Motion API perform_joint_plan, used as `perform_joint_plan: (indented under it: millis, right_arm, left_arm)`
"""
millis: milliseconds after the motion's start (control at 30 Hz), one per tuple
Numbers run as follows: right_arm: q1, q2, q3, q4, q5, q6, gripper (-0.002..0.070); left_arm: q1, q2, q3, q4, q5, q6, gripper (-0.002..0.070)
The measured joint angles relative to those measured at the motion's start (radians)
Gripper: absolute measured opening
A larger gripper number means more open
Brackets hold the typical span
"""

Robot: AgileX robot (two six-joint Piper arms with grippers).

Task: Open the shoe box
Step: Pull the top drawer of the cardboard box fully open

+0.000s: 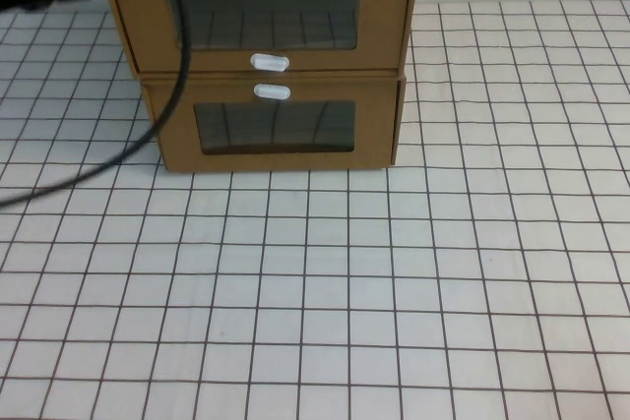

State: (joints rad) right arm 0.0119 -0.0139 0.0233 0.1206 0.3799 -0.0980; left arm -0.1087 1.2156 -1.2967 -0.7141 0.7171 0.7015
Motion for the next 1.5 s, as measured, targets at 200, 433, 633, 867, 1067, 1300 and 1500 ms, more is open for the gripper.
perform_joint_plan:
  millis: [200, 433, 633, 867, 1067, 1300, 1500]
  right_arm:
    - [0.0, 0.0, 0.0, 0.0, 0.0, 0.0, -0.0016]
    - [0.0, 0.0, 0.0, 0.0, 0.0, 0.0, -0.0016]
    - [0.0, 0.0, 0.0, 0.0, 0.0, 0.0, -0.0016]
    - [0.0, 0.0, 0.0, 0.0, 0.0, 0.0, -0.0016]
    - [0.0, 0.0, 0.0, 0.0, 0.0, 0.0, -0.0016]
    - [0.0, 0.0, 0.0, 0.043, -0.066, 0.0, -0.0016]
    - [0.0, 0.0, 0.0, 0.506, -0.3, 0.0, -0.0016]
  left_arm:
    - [-0.004, 0.346, -0.46, -0.004, 0.173, -0.007, -0.0002]
    - [-0.059, 0.724, -0.975, 0.027, 0.343, -0.099, -0.0002]
    - [-0.116, 0.921, -1.216, 0.139, 0.421, -0.184, -0.0002]
    - [-0.142, 0.968, -1.233, 0.197, 0.443, -0.195, -0.0002]
    - [-0.148, 0.97, -1.239, 0.215, 0.447, -0.198, -0.0002]
    - [-0.149, 0.97, -1.239, 0.217, 0.448, -0.199, -0.0002]
    - [-0.149, 0.97, -1.239, 0.226, 0.448, -0.203, -0.0002]
